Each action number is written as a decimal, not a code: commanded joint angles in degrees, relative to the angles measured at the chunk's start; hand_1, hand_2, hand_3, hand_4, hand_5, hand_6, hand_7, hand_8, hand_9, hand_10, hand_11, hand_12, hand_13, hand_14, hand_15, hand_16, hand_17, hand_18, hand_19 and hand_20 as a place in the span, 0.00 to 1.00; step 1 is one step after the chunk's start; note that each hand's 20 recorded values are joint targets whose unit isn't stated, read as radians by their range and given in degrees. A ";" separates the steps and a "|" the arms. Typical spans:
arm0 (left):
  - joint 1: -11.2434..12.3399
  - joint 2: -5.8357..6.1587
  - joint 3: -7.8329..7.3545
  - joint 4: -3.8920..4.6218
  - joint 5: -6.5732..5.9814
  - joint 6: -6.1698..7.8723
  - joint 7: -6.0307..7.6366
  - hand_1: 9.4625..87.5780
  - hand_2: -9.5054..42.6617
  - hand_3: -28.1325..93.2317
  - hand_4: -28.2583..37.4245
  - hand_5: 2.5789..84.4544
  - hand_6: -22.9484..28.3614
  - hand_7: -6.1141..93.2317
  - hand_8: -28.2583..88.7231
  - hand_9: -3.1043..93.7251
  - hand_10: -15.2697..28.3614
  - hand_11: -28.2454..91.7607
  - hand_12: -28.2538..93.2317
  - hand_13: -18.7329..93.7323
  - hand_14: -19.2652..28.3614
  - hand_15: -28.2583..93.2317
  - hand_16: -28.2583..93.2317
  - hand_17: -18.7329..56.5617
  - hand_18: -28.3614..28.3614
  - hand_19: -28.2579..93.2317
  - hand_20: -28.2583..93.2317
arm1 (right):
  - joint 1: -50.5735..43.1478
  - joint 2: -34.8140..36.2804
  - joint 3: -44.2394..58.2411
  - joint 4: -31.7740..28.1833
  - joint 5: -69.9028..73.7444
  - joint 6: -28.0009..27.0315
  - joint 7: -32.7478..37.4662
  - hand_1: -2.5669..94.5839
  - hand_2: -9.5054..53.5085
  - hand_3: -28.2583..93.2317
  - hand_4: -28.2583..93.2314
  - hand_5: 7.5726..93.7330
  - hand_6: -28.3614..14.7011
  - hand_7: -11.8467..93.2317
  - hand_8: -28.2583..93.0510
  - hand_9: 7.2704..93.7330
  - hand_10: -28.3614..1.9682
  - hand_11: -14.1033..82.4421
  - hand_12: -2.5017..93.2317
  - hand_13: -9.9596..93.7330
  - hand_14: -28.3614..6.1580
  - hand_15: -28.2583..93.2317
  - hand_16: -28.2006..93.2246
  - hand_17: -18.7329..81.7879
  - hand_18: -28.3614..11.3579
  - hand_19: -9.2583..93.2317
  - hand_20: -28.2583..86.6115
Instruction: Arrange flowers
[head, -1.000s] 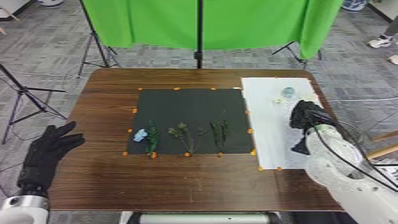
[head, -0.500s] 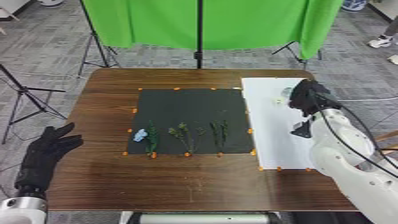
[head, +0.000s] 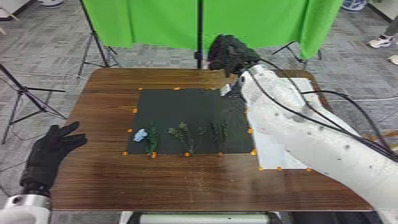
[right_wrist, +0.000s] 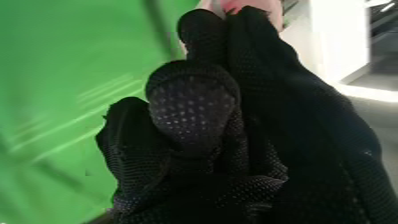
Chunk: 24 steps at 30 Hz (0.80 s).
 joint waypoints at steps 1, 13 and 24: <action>-1.09 -0.20 1.73 0.93 0.18 -0.22 0.54 0.09 0.77 0.70 0.00 0.52 0.61 0.13 0.19 0.55 0.74 0.39 0.30 0.53 0.83 0.41 0.20 0.40 0.75 0.38 0.37 | 3.98 -15.39 -4.36 7.16 1.88 -5.08 -3.01 0.71 0.00 0.69 0.11 0.83 0.65 0.33 0.30 0.92 0.62 0.25 0.50 0.95 0.76 0.71 0.52 0.79 0.40 1.00 0.64; -2.74 -0.10 3.00 1.91 -0.21 0.47 2.03 0.09 0.77 0.70 0.00 0.52 0.61 0.13 0.19 0.55 0.74 0.39 0.30 0.53 0.83 0.41 0.20 0.40 0.75 0.39 0.37 | 1.39 -22.17 -9.98 15.52 -0.62 -5.45 -2.60 0.70 0.00 0.70 0.10 0.84 0.66 0.34 0.29 0.93 0.64 0.25 0.50 0.95 0.76 0.72 0.52 0.79 0.39 1.00 0.66; -3.61 0.32 4.02 2.30 -0.34 0.39 2.35 0.09 0.78 0.70 0.00 0.53 0.61 0.13 0.19 0.55 0.74 0.39 0.30 0.53 0.83 0.41 0.20 0.40 0.75 0.39 0.37 | 1.21 -24.53 -13.47 19.71 1.94 -1.09 -3.22 0.70 0.00 0.70 0.09 0.84 0.66 0.34 0.28 0.94 0.64 0.23 0.47 0.95 0.76 0.72 0.52 0.80 0.40 1.00 0.67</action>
